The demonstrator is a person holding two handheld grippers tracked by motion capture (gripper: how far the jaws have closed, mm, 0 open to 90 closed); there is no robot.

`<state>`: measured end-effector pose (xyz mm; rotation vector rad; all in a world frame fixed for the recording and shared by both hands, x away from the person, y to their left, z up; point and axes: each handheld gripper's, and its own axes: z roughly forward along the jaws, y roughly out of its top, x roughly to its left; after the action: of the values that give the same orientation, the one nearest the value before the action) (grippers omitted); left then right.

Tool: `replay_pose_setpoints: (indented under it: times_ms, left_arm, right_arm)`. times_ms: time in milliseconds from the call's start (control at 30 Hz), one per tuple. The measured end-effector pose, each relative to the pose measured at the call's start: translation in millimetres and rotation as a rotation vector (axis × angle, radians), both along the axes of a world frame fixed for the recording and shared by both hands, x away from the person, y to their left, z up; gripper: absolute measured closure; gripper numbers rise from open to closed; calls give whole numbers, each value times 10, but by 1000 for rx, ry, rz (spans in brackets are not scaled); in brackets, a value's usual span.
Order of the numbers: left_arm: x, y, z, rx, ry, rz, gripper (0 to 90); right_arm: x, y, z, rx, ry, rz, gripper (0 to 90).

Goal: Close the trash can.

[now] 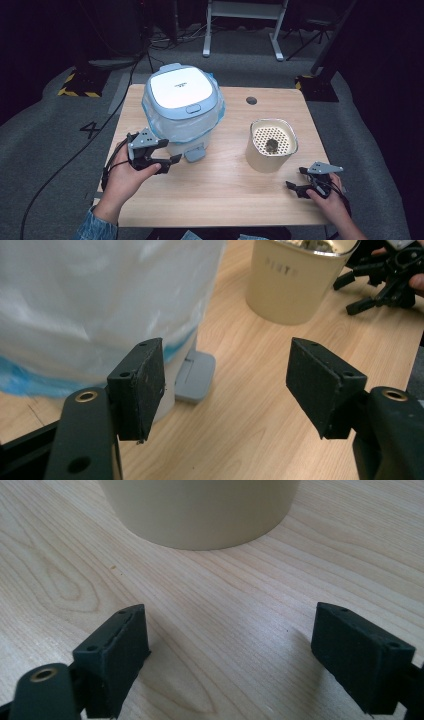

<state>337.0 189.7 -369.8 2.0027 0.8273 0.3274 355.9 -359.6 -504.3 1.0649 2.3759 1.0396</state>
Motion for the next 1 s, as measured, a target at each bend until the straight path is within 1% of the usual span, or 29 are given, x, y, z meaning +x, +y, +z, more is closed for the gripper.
replay_pose_setpoints:
  times_ms: [33,67,100,200,333,567,633,767,867,900,1000]
  left_arm:
    - [0,9,-30,1,4,1,326]
    - [-4,21,-90,-9,19,8,325]
    - [-6,26,-120,-11,20,16,325]
    - [-7,57,-229,5,22,24,323]
    - [-19,80,-380,-4,36,37,323]
    - [-37,78,-619,8,66,46,323]
    - [-48,74,-696,12,68,47,323]
    - [-54,71,-857,37,97,38,318]
    - [-47,63,-990,53,122,40,312]
    - [-46,57,-1023,52,130,43,309]
    - [-26,42,-1155,81,157,40,297]
  right_arm:
    - [0,0,0,0,0,0,156]
    - [0,0,0,0,0,0,156]
    - [0,0,0,0,0,0,156]
    - [0,0,0,0,0,0,156]
    - [0,0,0,0,0,0,156]
    - [0,0,0,0,0,0,156]
    - [0,0,0,0,0,0,156]
    - [0,0,0,0,0,0,156]
    - [0,0,0,0,0,0,156]
    - [0,0,0,0,0,0,156]
    - [0,0,0,0,0,0,156]
